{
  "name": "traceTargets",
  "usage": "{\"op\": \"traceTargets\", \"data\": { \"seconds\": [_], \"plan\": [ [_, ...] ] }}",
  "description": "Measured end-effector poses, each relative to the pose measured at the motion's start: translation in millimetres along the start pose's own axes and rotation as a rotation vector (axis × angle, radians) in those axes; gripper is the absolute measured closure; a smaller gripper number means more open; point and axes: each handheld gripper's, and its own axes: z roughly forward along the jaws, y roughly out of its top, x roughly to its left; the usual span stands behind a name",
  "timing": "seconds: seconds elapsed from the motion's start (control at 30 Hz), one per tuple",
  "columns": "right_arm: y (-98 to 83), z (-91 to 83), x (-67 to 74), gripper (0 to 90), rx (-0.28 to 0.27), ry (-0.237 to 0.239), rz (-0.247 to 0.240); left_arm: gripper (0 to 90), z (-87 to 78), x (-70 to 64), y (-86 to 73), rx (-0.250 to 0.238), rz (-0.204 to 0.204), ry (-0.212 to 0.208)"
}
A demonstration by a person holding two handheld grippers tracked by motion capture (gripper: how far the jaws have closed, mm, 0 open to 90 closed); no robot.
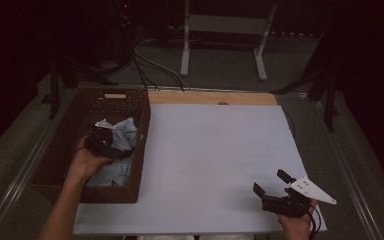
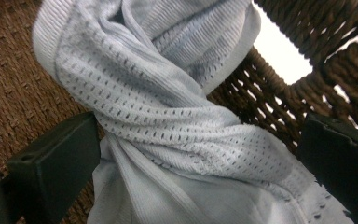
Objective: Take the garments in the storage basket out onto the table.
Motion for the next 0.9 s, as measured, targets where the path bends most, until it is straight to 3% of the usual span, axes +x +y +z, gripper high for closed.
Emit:
{"op": "traceTargets", "data": {
  "seconds": [0.17,0.27,0.37,0.5,0.63,0.73,0.83,0.9],
  "plan": [
    [0.1,-0.2,0.4,0.0,0.001,0.002,0.0,1.1,4.4,-1.2,0.3,0.074,-0.007,-0.011],
    [0.1,-0.1,0.3,0.0,0.001,0.001,0.001,1.1,7.0,-0.3,0.6,0.13,-0.034,-0.019],
    [0.1,-0.2,0.4,0.0,0.0,0.001,0.002,1.1,11.3,-3.8,0.1,0.194,-0.004,-0.007],
    [0.1,-0.1,0.2,0.0,0.0,0.001,-0.001,2.0,14.3,-3.3,0.7,0.23,-0.043,0.001],
    [0.2,-0.4,0.3,0.0,0.0,-0.001,0.004,21.4,12.8,-3.5,2.1,0.267,-0.038,0.006],
    [0.2,-0.5,0.3,0.0,0.0,-0.001,0.006,43.7,11.1,-3.7,2.7,0.286,-0.026,-0.007],
    [0.3,-0.8,0.2,0.0,-0.001,-0.002,0.006,63.7,6.0,-3.4,3.9,0.275,-0.028,-0.007],
    [0.2,-0.7,-0.3,0.0,-0.002,-0.003,0.004,69.8,1.2,-2.9,4.8,0.254,-0.027,0.0]
  ]
}}
